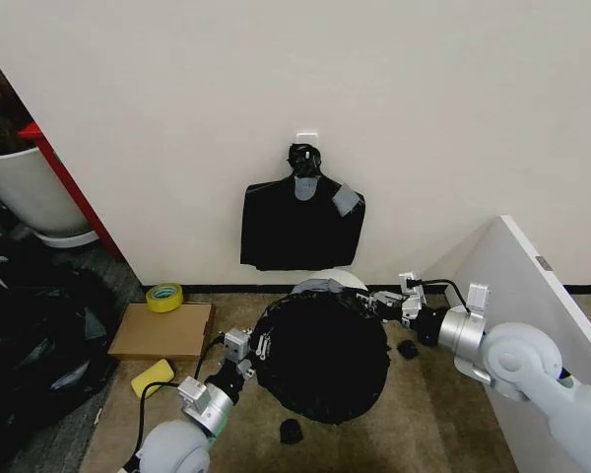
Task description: Place the garbage bag over the trash bin.
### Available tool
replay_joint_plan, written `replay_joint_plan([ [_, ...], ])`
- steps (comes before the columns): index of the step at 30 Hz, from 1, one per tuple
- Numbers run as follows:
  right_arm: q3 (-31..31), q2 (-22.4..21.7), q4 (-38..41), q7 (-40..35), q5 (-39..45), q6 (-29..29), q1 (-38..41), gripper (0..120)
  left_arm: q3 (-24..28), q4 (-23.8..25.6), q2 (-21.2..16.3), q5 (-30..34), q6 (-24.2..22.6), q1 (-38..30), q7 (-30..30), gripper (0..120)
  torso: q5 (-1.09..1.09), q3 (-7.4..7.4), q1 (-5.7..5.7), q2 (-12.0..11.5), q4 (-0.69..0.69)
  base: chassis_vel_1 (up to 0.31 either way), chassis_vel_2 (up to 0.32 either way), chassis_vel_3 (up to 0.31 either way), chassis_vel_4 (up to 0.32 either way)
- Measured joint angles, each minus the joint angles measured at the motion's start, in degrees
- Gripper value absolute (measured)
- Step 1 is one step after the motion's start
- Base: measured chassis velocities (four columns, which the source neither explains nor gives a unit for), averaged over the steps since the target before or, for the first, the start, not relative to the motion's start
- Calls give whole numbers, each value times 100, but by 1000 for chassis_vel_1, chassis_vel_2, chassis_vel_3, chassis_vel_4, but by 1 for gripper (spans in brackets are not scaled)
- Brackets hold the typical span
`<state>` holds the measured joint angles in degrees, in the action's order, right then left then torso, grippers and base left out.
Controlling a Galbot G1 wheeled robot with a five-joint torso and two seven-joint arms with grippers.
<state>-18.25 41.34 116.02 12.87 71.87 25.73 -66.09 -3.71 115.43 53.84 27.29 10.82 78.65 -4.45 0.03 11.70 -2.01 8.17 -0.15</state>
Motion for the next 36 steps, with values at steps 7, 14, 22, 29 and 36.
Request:
replay_joint_plan([
  [7, 26, 47, -17, -33, -141, -81, -30, 0, 1, -7, -4, 1, 0, -4, 7, 0, 0, 0, 0, 0, 0, 0, 0, 0, 0],
  [14, -19, 47, 32, -15, -234, -226, -127, 14, 8, -24, 3, -1, -20, 33, 1, 0, 0, 0, 0, 0, 0, 0, 0, 0, 0],
  [22, -130, 150, -65, -112, -183, -230, -64, 45, 39, -38, -19, -3, -22, 82, 23, 0, 0, 0, 0, 0, 0, 0, 0, 0, 0],
  [29, -286, 272, -126, -526, -234, -493, -89, 72, 38, -39, -12, 118, -261, 70, -147, 0, 0, 0, 0, 0, 0, 0, 0, 0, 0],
  [36, -644, 725, 245, -1025, -2010, -542, -571, 96, -119, -85, 230, 809, -1170, 54, -1057, 0, -1, 0, 0, 0, -4, 0, 0, 0, 0],
])
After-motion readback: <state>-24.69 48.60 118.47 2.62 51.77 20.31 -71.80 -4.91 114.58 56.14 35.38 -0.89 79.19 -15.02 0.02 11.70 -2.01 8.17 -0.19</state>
